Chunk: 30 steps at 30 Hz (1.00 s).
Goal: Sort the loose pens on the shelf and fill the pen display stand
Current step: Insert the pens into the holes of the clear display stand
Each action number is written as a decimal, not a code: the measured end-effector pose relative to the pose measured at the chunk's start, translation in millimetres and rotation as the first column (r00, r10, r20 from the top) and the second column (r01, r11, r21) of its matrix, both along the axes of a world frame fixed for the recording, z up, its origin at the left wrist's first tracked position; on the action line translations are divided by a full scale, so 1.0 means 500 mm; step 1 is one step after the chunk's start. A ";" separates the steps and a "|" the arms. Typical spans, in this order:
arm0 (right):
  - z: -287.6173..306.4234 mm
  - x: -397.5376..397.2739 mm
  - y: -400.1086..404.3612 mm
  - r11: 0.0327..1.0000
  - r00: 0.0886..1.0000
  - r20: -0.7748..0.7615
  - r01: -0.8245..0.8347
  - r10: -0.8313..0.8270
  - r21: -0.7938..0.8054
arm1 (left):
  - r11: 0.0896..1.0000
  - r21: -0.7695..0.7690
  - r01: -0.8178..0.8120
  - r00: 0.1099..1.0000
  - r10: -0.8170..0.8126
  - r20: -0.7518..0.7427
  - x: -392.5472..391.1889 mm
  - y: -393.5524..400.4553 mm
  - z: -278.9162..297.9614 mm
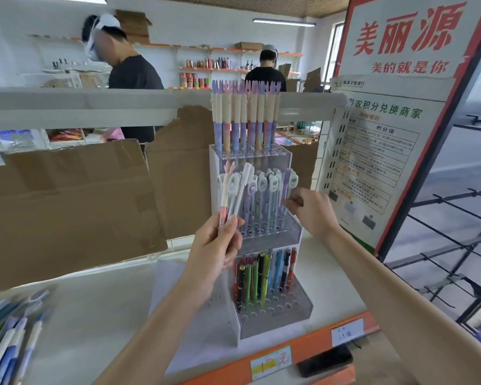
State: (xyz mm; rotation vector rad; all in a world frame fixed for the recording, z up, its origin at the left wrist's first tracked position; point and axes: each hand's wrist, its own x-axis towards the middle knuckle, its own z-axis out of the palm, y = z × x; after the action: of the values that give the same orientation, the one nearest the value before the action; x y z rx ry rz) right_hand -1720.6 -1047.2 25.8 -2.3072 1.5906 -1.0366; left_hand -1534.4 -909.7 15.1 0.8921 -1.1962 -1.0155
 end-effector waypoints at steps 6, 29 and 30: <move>-0.012 0.014 0.059 0.994 0.985 0.171 0.006 -0.025 0.110 | 0.999 0.050 0.021 0.993 -0.015 -0.116 0.004 -0.001 -0.011; 0.012 0.163 0.108 0.963 0.908 0.346 -0.267 0.234 0.049 | 0.932 0.097 -0.350 0.936 0.353 -0.011 0.073 0.015 -0.044; 0.003 0.167 0.109 0.963 0.932 0.278 -0.261 0.234 0.065 | 0.932 0.114 -0.343 0.937 0.348 -0.024 0.071 0.015 -0.045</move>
State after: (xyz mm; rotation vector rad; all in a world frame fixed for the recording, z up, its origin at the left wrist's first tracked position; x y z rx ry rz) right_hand -1637.3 -992.9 27.5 -2.1237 1.1862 -1.1205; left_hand -1498.7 -902.0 -7.2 1.1156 -0.9119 -0.8127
